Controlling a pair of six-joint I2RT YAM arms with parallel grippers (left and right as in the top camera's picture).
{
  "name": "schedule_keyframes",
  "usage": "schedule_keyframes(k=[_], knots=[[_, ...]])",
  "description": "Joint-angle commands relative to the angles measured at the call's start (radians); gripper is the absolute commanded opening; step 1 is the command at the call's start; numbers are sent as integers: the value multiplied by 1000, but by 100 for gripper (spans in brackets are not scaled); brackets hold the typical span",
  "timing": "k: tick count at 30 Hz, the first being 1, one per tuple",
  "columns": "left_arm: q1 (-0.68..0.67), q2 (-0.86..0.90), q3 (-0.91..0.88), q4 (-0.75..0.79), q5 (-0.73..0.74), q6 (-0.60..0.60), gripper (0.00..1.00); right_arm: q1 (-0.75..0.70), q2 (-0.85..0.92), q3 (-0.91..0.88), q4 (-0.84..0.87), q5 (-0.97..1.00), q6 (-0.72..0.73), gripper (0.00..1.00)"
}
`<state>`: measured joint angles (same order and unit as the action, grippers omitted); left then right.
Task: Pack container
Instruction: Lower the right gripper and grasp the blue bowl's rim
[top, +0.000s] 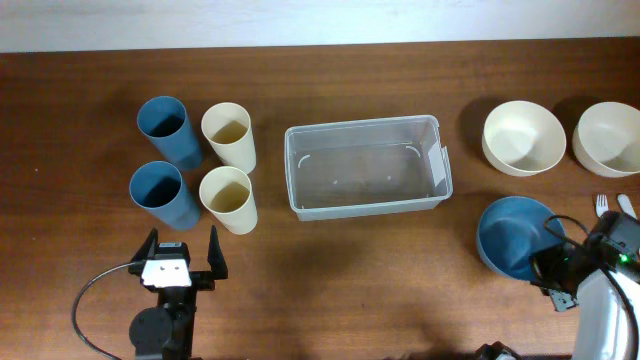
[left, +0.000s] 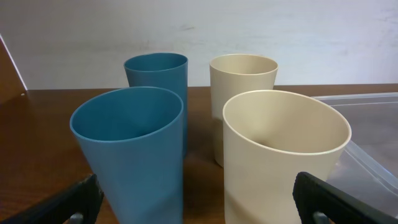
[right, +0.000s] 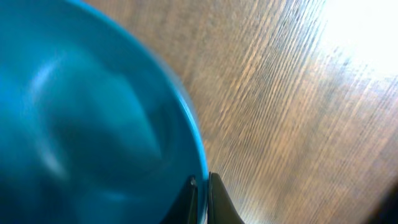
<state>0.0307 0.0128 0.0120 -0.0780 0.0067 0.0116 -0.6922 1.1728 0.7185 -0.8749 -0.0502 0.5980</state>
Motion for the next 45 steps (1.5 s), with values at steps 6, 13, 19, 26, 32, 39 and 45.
schedule_keyframes(k=[6,13,19,26,32,39,45], knots=[[6,-8,-3,-5,-3,19,100,-3,-75,89,-42,9,-25,4],[6,-8,-3,-5,-3,19,100,-3,10,87,-73,10,-25,50],[6,-8,-3,-5,-3,19,100,-3,47,79,-73,67,-25,80],[6,-8,-3,-5,-3,19,100,-3,138,18,76,64,-21,73],[6,-8,-3,-5,-3,19,100,-3,286,-2,167,22,-18,65],[6,-8,-3,-5,-3,19,100,-3,352,-2,211,6,-18,10],[6,-8,-3,-5,-3,19,100,-3,352,-2,222,10,-17,4]])
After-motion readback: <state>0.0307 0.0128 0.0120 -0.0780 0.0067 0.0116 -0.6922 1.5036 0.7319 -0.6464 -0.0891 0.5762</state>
